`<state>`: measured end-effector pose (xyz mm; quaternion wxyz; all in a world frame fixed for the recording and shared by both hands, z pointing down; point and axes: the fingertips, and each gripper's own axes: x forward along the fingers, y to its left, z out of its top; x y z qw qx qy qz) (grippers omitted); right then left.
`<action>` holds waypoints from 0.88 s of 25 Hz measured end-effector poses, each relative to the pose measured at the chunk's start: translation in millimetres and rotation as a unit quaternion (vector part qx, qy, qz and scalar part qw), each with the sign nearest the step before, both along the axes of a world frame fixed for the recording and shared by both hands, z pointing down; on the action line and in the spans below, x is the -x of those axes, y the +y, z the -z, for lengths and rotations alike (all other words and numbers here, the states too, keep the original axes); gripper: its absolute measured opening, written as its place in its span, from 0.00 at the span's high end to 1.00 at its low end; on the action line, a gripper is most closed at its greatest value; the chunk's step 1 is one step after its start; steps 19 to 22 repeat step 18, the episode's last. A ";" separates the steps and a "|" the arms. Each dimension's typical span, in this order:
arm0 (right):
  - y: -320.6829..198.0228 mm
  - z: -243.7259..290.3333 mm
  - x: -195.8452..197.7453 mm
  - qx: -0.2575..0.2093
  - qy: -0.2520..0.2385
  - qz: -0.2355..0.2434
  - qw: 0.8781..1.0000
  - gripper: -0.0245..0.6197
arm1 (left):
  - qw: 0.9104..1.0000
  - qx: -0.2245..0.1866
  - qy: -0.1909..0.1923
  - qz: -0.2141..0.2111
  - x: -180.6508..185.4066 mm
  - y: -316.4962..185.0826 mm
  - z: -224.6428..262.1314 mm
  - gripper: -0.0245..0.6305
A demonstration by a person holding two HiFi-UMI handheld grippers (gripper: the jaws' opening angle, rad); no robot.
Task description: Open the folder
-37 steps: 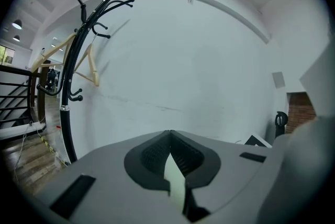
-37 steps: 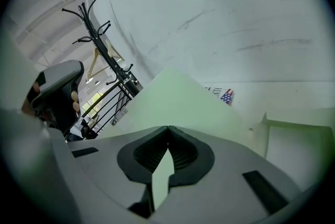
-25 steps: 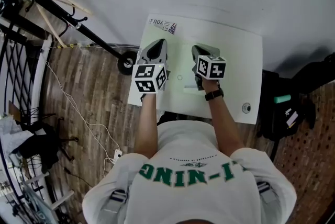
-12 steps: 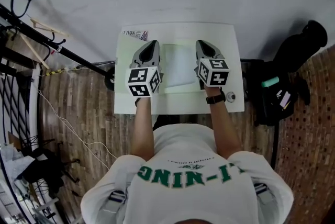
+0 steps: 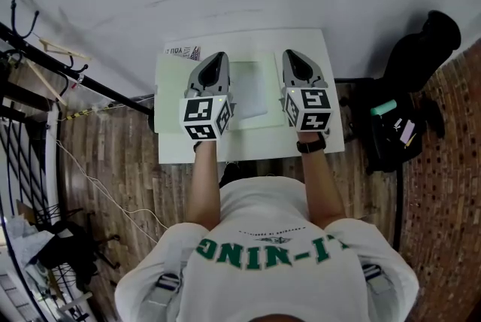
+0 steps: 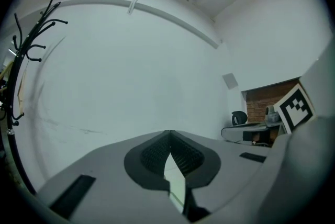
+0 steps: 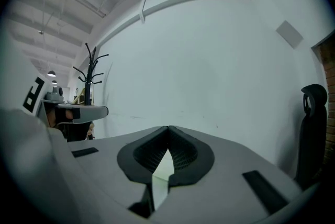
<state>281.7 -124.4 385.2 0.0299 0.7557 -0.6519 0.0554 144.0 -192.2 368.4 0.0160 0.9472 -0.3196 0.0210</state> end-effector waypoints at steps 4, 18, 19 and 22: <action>10.5 -2.4 -3.4 -0.003 -0.006 0.000 1.000 0.94 | 1.000 -0.008 -0.004 0.005 -2.7 9.5 0.7 0.94; 27.2 2.8 -3.2 -0.015 -0.001 0.008 1.000 0.94 | 0.999 -0.028 -0.009 0.022 -1.5 26.5 0.0 0.94; 27.2 2.8 -3.2 -0.015 -0.001 0.008 1.000 0.94 | 0.999 -0.028 -0.009 0.022 -1.5 26.5 0.0 0.94; 27.2 2.8 -3.2 -0.015 -0.001 0.008 1.000 0.94 | 0.999 -0.028 -0.009 0.022 -1.5 26.5 0.0 0.94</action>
